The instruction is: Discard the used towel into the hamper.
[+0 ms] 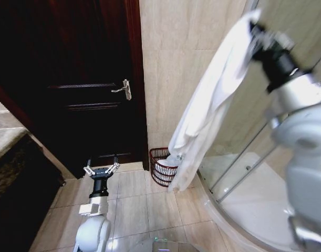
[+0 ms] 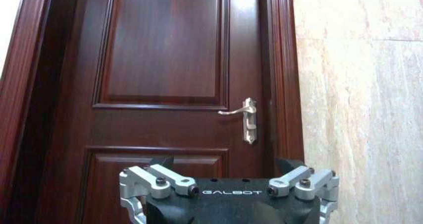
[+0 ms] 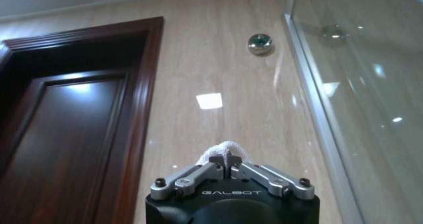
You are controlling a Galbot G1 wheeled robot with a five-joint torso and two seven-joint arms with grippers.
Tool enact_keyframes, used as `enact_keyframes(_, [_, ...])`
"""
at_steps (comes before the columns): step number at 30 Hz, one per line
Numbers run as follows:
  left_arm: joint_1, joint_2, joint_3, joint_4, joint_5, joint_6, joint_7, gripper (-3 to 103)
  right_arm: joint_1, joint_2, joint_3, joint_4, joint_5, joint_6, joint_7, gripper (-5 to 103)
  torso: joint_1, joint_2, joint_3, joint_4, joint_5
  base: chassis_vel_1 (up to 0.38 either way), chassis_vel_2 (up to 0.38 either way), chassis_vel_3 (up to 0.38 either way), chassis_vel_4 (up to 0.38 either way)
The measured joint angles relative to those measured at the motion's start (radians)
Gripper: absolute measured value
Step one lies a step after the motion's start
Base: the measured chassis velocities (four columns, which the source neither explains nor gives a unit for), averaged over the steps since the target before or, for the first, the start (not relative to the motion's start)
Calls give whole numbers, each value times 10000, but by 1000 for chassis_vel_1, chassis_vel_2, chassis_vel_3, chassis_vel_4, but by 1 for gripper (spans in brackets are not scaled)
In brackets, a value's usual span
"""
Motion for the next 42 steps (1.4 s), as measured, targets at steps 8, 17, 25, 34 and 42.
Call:
enact_keyframes(8, [-81,-176,-86,-32,-47,23,-29,100,3533,179,-2154,-1367,1213,-182,1166,2,-2,-7,-2,0,2,0,0,0,0])
enact_keyframes(17, [-66,-254,-191,-269,-320,182,-81,100,6256,1388,-3586,-3901,901,-178,1348,2,-2,-10,-3,2,1,0,0,0,0])
enact_keyframes(25, [137,-178,-295,-347,-571,148,-168,100,7909,2075,-4150,-5859,474,-141,1084,2,-4,-12,-4,2,-1,0,0,0,0])
enact_keyframes(34, [73,-164,-241,-414,-702,148,-171,100,9103,2950,-4740,-7600,214,-147,799,2,-5,-14,-5,1,1,0,0,0,0])
enact_keyframes(42, [-115,-144,-200,-317,-826,139,-152,100,9347,3573,-5073,-8211,-131,-158,726,2,-5,-15,-5,2,2,0,0,0,0])
